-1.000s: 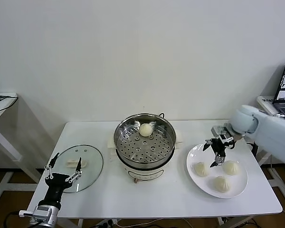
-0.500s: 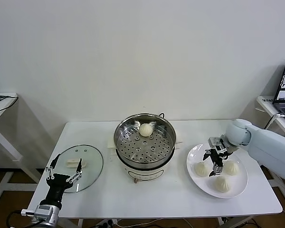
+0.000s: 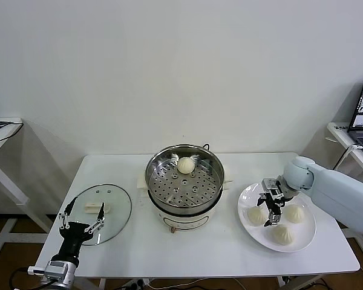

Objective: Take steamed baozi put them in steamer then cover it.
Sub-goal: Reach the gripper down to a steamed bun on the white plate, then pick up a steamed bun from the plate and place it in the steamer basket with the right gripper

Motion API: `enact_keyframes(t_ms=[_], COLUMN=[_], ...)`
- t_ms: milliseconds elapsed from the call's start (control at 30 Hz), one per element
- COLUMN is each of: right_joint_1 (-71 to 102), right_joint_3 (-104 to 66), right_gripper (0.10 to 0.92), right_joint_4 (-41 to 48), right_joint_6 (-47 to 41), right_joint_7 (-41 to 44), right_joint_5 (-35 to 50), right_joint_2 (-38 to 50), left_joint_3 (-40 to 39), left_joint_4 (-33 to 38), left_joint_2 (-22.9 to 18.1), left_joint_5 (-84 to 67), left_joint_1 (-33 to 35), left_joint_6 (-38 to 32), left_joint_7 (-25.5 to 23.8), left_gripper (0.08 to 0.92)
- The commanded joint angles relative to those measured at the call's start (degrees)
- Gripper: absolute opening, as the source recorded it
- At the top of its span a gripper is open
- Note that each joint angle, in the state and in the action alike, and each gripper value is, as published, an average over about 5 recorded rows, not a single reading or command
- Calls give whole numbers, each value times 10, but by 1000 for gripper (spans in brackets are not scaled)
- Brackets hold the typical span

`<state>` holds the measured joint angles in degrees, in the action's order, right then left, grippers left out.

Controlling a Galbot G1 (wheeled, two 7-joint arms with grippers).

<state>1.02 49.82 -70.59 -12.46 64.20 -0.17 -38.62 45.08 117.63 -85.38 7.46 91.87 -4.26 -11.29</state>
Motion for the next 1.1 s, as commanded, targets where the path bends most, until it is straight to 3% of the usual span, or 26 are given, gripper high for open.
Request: enact_keyframes(t_ms=[33, 367, 567, 833, 1100], right_joint_1=[7, 0, -62, -263, -544], right_joint_3=[-7, -12, 13, 122, 348], right_gripper=[707, 670, 664, 662, 662], right_joint_4=[4, -9, -59, -139, -190], right_joint_6=[2, 4, -3, -28, -81], right_joint_7=[-2, 4, 12, 21, 12], right_joint_5=[-8, -1, 62, 185, 307], right_joint_2=[-3, 11, 65, 142, 89], left_joint_3=[0, -1, -5, -10, -12], left_joint_4=[-1, -1, 4, 17, 23], left_joint_2=[0, 0, 0, 1, 3], left_joint_5=[-1, -1, -1, -1, -3], left_joint_1=[-1, -1, 0, 2, 2], left_joint_6=[0, -1, 0, 4, 4], left_joint_7=[0, 0, 0, 2, 3], left_gripper=[823, 823, 823, 823, 823])
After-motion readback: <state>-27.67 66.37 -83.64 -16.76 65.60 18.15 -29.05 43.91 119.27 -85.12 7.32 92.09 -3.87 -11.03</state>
